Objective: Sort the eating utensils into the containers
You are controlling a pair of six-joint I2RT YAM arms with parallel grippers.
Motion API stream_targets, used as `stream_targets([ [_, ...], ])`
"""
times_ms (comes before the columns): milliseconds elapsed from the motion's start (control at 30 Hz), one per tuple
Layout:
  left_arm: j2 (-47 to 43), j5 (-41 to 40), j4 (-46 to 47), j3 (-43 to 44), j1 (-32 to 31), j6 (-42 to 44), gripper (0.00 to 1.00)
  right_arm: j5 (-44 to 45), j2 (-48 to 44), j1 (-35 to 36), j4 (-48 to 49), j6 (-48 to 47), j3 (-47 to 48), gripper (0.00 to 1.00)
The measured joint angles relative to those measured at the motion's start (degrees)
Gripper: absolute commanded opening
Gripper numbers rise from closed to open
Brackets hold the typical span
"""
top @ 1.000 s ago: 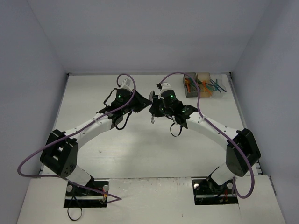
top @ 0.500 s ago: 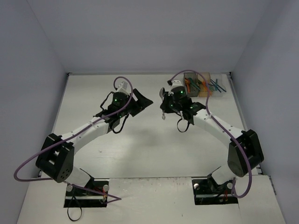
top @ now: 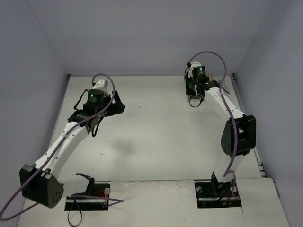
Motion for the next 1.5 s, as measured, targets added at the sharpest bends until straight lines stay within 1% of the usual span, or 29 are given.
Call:
stream_targets([
  [167, -5.44, -2.27, -6.74, -2.06, 1.93, 8.37, 0.71, 0.23, 8.17, -5.02, -1.50, -4.20, 7.96, 0.00],
  [300, -9.23, -3.15, -9.94, -5.63, 1.93, 11.65, 0.71, 0.34, 13.32, -7.54, -1.97, -6.13, 12.97, 0.00],
  [600, -13.41, -5.73, -11.00, -13.08, 1.93, 12.63, 0.71, 0.38, 22.08, -8.25, -2.38, -8.77, 20.28, 0.01],
  [767, -13.33, -6.24, -10.52, -13.46, 1.93, 12.63, 0.71, 0.42, 25.44, -8.25, -2.62, -8.93, 22.16, 0.08],
  [800, -13.33, -6.27, -10.32, -13.46, 1.93, 12.64, 0.71, 0.44, 25.91, -8.25, -2.69, -8.88, 22.50, 0.10],
  [967, -13.31, -6.27, -10.01, -13.46, 1.93, 12.85, 0.71, 1.09, 27.35, -8.25, -2.80, -8.18, 24.37, 0.27],
  [1133, -13.31, -6.25, -9.98, -13.46, 1.93, 13.03, 0.71, 1.56, 27.42, -8.25, -2.71, -7.38, 25.19, 0.36],
  [1300, -13.33, -6.27, -9.78, -13.46, 1.93, 13.07, 0.71, 2.91, 26.36, -8.25, -2.92, -6.96, 24.84, 0.51],
  [1400, -13.52, -6.32, -9.74, -13.46, 1.93, 13.09, 0.71, 4.08, 21.75, -8.25, -2.94, -6.58, 21.50, 0.57],
  [1500, -14.28, -6.76, -9.72, -13.46, 1.93, 13.32, 0.71, 5.05, 12.70, -8.29, -3.50, -6.04, 15.97, 0.61],
])
